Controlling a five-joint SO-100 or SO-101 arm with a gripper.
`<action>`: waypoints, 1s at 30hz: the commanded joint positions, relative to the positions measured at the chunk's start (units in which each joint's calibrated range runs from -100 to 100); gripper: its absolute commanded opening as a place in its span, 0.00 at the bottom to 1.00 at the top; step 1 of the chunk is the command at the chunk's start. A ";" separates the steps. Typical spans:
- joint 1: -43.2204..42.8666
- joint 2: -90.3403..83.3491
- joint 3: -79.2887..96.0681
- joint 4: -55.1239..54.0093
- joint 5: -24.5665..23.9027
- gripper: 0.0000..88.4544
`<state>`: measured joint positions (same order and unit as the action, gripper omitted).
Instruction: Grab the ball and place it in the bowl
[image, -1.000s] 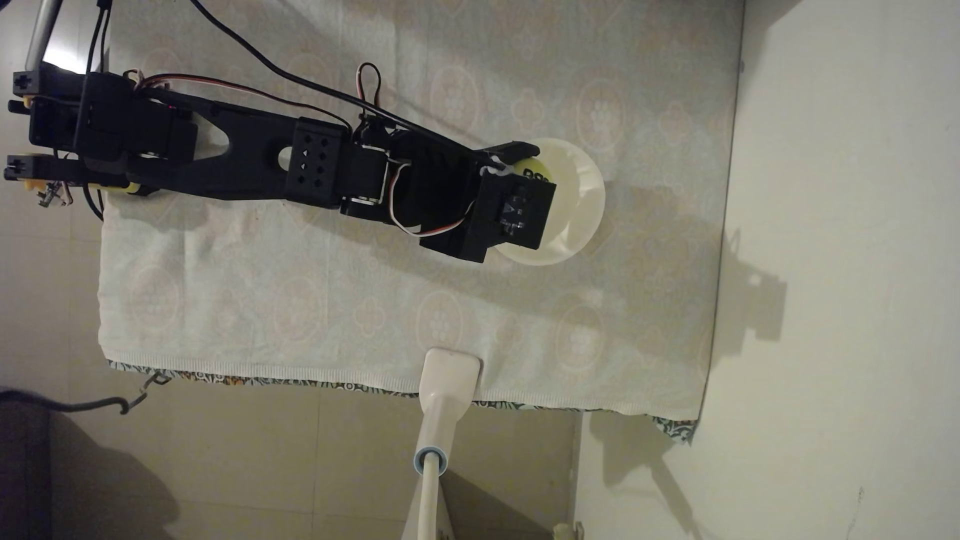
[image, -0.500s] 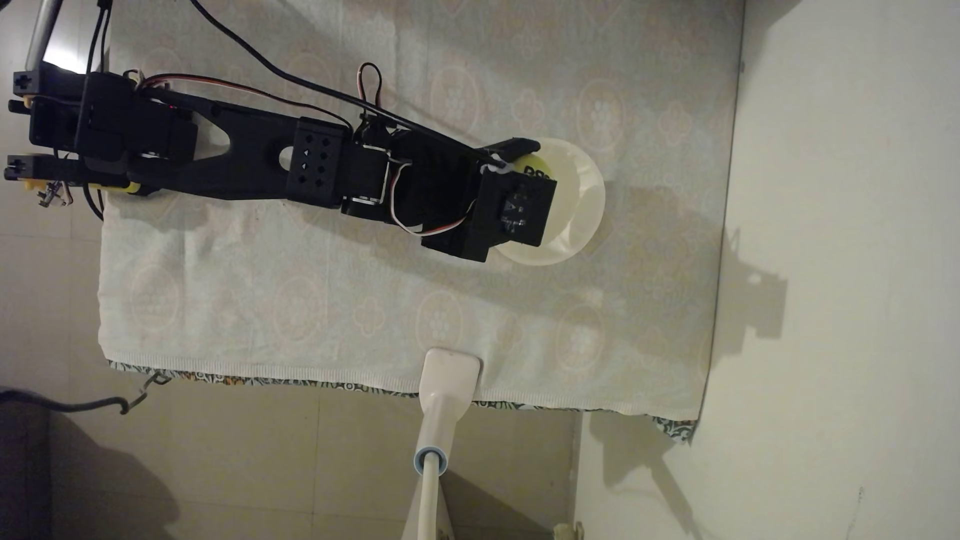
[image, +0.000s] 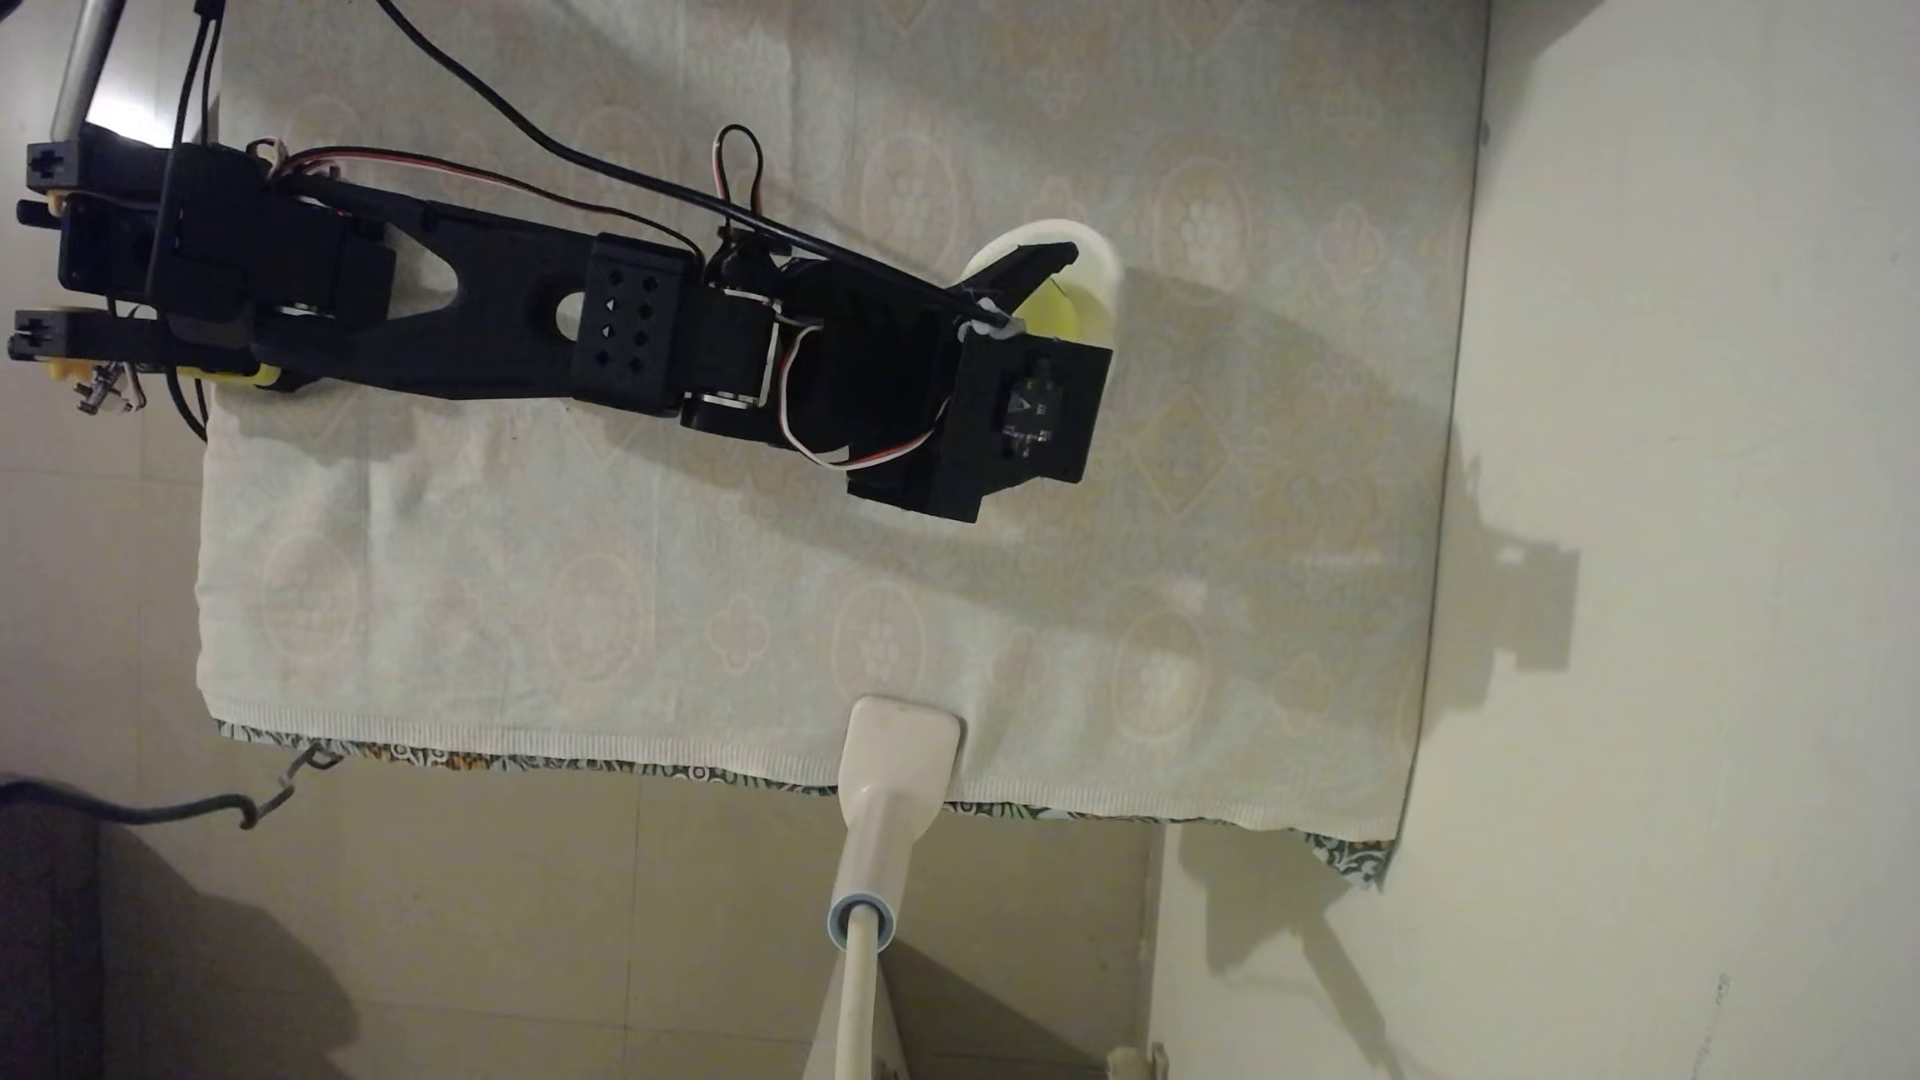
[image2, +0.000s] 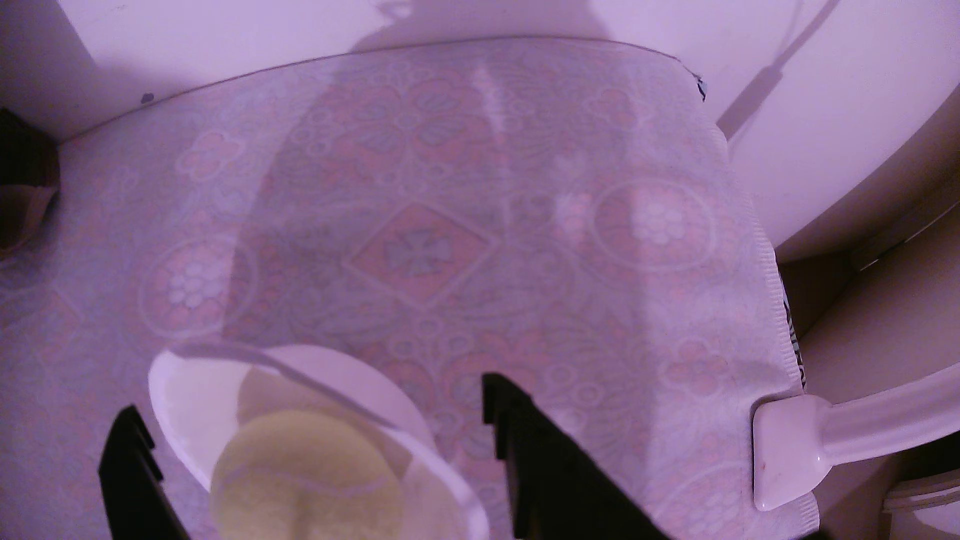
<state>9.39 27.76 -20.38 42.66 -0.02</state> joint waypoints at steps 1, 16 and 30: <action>-0.47 -5.82 0.07 -1.55 0.20 0.52; -0.58 -18.30 11.16 -4.92 0.59 0.51; -2.78 -50.33 40.87 -5.49 1.12 0.42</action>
<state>8.02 -10.08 13.06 38.72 0.42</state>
